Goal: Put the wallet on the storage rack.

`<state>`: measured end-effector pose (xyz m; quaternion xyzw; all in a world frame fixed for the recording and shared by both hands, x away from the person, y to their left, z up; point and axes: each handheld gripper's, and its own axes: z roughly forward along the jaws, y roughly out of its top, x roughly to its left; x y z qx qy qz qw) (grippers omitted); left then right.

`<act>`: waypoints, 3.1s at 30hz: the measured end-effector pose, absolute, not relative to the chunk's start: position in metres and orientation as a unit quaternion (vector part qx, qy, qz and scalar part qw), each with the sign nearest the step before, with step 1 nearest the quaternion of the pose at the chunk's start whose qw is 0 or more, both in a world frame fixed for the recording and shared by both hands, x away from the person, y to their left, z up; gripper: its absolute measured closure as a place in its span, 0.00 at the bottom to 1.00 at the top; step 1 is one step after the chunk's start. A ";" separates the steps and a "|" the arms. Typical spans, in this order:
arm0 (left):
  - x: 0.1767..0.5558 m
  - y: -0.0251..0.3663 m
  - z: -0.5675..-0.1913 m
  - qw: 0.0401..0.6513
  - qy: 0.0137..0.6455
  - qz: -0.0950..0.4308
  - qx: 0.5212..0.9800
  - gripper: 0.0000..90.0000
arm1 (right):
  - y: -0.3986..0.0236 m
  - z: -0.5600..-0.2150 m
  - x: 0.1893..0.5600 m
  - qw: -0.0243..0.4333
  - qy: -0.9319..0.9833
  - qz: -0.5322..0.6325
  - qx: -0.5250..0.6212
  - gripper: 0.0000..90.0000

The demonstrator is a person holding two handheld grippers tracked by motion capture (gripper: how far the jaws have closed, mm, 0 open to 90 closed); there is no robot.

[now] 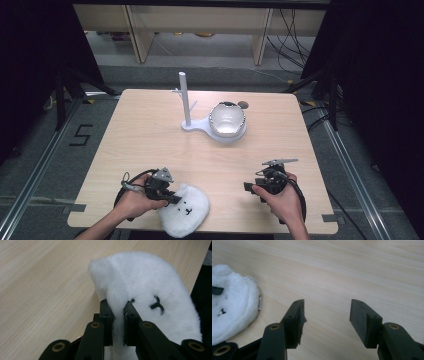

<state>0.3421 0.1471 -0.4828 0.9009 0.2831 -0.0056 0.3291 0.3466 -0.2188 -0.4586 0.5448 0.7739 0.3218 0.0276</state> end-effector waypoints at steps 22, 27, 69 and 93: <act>0.358 0.117 -0.414 0.439 0.212 0.098 0.867 0.90 | -0.172 -0.421 0.355 -0.009 0.776 0.453 0.439 0.49; 0.359 0.110 -0.406 0.452 0.194 0.109 0.864 0.90 | -0.161 -0.419 0.360 -0.015 0.779 0.461 0.426 0.46; 0.350 0.196 -0.421 0.523 0.299 0.182 0.777 0.53 | -0.185 -0.394 0.369 0.080 0.735 0.537 0.405 0.86; 0.361 0.243 -0.497 0.483 0.414 0.214 0.741 0.45 | -0.205 -0.378 0.386 0.122 0.700 0.553 0.435 0.86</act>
